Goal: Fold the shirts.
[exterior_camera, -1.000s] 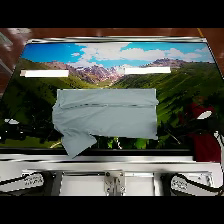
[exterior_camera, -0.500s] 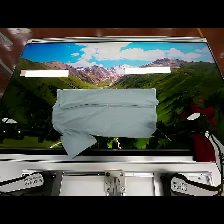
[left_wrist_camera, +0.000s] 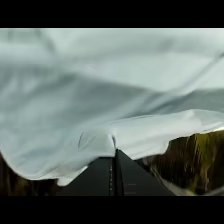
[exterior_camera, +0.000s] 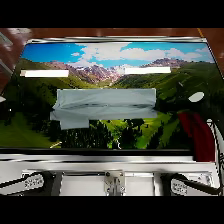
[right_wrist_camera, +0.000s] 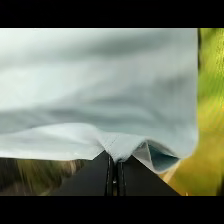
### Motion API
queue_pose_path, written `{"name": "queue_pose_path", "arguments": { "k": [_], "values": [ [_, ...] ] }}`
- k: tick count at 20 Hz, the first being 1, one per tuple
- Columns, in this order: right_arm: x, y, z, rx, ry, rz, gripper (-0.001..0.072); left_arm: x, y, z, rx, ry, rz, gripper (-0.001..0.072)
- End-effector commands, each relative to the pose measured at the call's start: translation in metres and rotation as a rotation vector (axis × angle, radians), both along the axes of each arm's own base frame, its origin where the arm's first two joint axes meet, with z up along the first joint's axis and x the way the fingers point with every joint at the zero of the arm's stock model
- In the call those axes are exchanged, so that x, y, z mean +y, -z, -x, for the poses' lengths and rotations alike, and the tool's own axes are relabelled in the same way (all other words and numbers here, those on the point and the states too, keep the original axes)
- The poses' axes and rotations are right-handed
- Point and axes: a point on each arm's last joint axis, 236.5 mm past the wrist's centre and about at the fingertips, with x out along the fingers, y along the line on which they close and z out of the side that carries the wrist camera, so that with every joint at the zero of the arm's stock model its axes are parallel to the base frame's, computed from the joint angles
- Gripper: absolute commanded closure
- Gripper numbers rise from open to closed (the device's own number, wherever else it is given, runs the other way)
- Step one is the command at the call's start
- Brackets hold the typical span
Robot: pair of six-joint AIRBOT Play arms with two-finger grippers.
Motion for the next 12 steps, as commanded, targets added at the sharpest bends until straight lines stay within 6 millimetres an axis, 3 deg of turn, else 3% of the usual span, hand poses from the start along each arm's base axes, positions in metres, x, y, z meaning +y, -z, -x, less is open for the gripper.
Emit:
{"name": "queue_pose_path", "arguments": {
  "k": [1, 4, 7, 11, 12],
  "values": [
    [-0.007, -0.029, -0.061, -0.146, 0.058, 0.051, 0.0659, -0.001, -0.044, -0.067, -0.173, -0.011, -0.069, 0.067],
    [-0.021, -0.015, -0.083, -0.12, 0.087, 0.095, 0.0659, -0.01, -0.044, -0.109, -0.171, 0.013, -0.046, 0.067],
    [-0.019, 0.005, -0.105, -0.12, 0.112, 0.09, 0.0658, -0.022, -0.017, -0.14, -0.101, -0.006, 0.0, 0.0669],
    [-0.011, 0.042, -0.117, -0.098, 0.127, 0.094, 0.0649, -0.02, 0.036, -0.148, 0.057, -0.096, 0.066, 0.0669],
    [-0.01, 0.049, -0.115, -0.083, 0.124, 0.095, 0.0607, -0.021, 0.047, -0.142, 0.095, -0.09, 0.074, 0.0669]
  ]
}}
